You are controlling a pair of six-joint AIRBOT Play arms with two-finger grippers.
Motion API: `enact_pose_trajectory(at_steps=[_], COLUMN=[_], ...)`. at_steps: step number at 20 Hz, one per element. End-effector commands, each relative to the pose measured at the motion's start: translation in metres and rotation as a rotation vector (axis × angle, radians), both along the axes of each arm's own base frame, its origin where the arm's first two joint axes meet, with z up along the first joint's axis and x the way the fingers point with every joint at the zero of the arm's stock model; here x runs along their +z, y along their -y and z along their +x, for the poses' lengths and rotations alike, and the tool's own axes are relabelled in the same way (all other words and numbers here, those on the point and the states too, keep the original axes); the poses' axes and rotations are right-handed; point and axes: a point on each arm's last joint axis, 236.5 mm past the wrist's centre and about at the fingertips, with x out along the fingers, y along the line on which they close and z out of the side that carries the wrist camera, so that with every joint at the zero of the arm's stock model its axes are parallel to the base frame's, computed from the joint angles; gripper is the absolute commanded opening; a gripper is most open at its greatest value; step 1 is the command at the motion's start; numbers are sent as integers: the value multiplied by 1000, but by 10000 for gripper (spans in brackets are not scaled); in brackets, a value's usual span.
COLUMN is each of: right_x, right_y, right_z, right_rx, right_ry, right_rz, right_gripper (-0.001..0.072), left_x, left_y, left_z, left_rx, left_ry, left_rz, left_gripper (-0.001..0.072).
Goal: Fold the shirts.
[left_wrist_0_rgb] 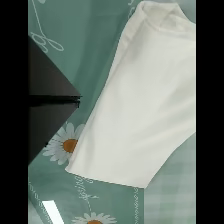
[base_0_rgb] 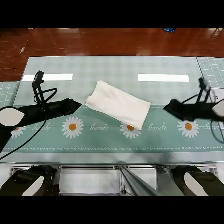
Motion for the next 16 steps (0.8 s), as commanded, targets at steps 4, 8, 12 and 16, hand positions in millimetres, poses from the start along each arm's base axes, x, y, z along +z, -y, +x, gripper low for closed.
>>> enact_pose_trajectory(at_steps=[4, 8, 12, 16], right_x=[-63, -68, -61, 9], right_y=[-64, -92, -137, -163], right_z=[-10, 15, 40, 99], right_rx=[-21, 6, 161, 341], right_ry=[-106, -121, -127, 73], right_rz=[276, 426, 453, 406], right_gripper=[409, 409, 234, 20], left_x=[0, 0, 0, 0], left_y=[0, 0, 0, 0], left_z=[1, 1, 1, 1], left_rx=[1, 2, 2, 2], left_ry=[4, 5, 5, 5], left_rz=[2, 2, 2, 2], left_gripper=[19, 19, 19, 19])
